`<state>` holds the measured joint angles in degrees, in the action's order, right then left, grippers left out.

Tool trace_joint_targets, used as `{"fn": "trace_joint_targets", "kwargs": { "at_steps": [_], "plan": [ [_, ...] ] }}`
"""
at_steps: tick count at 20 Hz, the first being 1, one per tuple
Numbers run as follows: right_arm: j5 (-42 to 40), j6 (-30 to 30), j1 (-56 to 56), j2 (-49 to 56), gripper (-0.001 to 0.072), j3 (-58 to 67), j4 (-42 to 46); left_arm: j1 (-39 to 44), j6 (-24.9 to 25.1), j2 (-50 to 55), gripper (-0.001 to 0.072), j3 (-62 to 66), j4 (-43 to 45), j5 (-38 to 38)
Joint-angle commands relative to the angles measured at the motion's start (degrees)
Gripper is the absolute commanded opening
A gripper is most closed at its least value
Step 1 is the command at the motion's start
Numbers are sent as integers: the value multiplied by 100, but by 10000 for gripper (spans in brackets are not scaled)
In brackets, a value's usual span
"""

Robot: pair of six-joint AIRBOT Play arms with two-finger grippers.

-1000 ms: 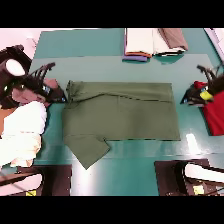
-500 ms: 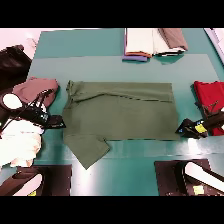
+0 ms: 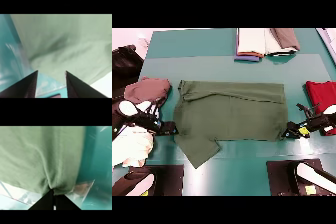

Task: Fold the shirts.

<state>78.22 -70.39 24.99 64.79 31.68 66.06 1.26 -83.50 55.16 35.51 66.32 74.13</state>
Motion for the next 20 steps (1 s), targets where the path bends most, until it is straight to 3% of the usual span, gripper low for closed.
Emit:
{"fn": "trace_joint_targets", "kwargs": {
  "at_steps": [1,9,10,12,13,16,20],
  "plan": [
    [-66,37,-444,-2,21,-11,7,0,-52,-4,436,-723,-393,-138],
    [-90,17,-675,-4,21,-11,-7,0,-70,-4,434,-1207,-621,-721],
    [-90,-2,-675,-4,20,-9,-7,0,-68,-4,406,-1207,-693,-822],
    [-61,-7,-675,-4,21,24,-4,0,7,-4,54,-1165,-828,-894],
    [-9,-7,-675,-4,20,85,-4,0,24,-4,21,-1073,-824,-872],
    [389,-4,-675,-92,20,461,20,0,55,-267,19,-715,-778,-654],
    [693,-116,-645,-922,20,680,514,0,-431,-1740,19,-535,-505,37]
  ]
}}
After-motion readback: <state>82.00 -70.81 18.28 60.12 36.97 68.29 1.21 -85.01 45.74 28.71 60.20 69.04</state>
